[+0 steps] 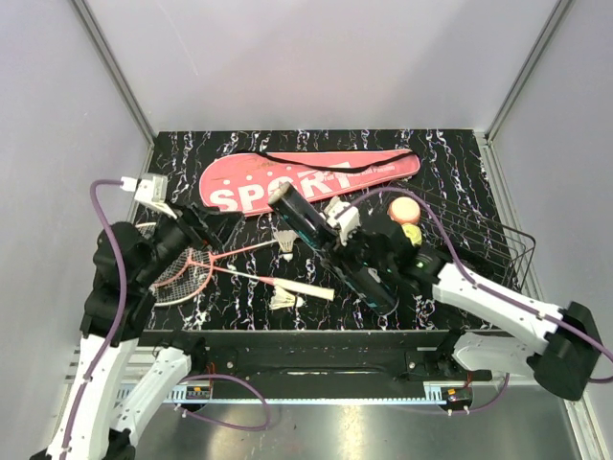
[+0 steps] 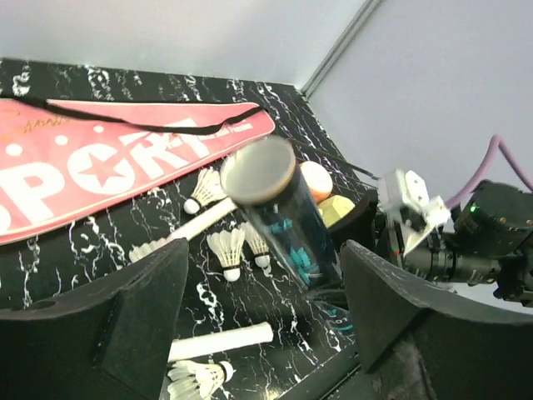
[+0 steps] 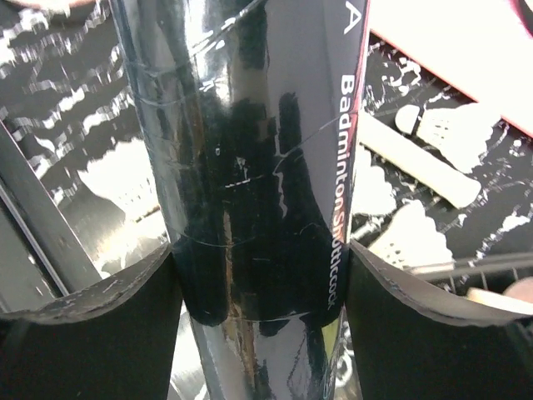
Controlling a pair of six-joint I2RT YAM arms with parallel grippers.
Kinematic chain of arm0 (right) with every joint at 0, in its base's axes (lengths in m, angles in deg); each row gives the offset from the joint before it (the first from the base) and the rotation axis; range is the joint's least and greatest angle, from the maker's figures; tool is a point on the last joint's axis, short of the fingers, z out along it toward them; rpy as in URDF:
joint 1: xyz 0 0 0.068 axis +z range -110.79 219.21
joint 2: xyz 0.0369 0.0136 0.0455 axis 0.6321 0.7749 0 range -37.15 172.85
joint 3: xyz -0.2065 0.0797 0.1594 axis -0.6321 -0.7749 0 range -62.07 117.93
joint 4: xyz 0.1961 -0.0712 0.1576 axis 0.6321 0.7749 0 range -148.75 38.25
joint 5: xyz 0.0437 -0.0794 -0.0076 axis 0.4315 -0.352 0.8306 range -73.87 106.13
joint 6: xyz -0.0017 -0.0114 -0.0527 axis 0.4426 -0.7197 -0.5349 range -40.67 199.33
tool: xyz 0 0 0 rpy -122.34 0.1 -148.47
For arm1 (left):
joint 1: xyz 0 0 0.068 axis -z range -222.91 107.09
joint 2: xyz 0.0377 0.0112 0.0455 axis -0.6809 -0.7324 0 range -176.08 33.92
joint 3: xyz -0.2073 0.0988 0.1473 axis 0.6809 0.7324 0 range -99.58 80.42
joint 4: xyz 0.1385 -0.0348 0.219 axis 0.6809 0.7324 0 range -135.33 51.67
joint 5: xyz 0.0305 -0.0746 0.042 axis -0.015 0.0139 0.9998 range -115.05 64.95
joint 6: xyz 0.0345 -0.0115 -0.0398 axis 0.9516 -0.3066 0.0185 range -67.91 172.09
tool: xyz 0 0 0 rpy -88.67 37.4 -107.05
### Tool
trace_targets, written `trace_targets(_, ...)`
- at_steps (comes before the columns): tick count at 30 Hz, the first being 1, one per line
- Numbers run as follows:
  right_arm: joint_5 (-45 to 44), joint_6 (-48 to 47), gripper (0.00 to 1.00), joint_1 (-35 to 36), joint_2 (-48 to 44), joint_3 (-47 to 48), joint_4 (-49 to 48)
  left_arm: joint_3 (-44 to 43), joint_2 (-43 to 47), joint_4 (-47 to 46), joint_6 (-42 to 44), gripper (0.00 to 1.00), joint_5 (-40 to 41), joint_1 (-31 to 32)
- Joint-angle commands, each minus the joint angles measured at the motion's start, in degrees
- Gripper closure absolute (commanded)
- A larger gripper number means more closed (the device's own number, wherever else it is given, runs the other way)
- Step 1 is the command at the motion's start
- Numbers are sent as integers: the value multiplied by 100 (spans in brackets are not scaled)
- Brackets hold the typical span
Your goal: Pack up the badminton gear
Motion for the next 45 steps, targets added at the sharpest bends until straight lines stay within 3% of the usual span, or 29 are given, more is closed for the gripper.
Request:
trace_targets(1, 159, -1082, 50, 3, -784, -645, -666, -939, -955, 633, 256, 26, -876, -4)
trace_targets(2, 239, -1126, 51, -5, -881, -881, -806, -1099, -1113, 703, 247, 31, -1078, -4)
trace_targets(5, 398, -1266, 53, 29, -1022, -1120, -1106, -1443, -1475, 783, 326, 32, -1729, -4)
trace_targets(11, 345, -1293, 53, 82, -1075, -1332, -1414, -1303, -1888, 827, 449, 46, -2688, 14)
trace_targets(13, 319, -1293, 53, 74, -1066, -1367, -1493, -1180, -1924, 827, 493, 49, -2741, 57)
trace_targets(29, 653, -1425, 55, 109, -1128, -1578, -1810, -1197, -2503, 1064, 1179, 47, -2240, 866)
trace_targets(35, 556, -1381, 53, 109, -1084, -1587, -1950, -1215, -2495, 1135, 1284, 58, -2214, 1068)
trace_targets(42, 153, -1319, 46, 109, -794, -1605, -2196, -1311, -2521, 1381, 1451, 90, -1670, 1428)
trace_targets(43, 108, -1319, 43, 109, -759, -1622, -2214, -1320, -2513, 1398, 1469, 98, -1634, 1464)
trace_targets(45, -40, -1293, 37, 109, -680, -1640, -2302, -1311, -2460, 1399, 1521, 100, -1537, 1586)
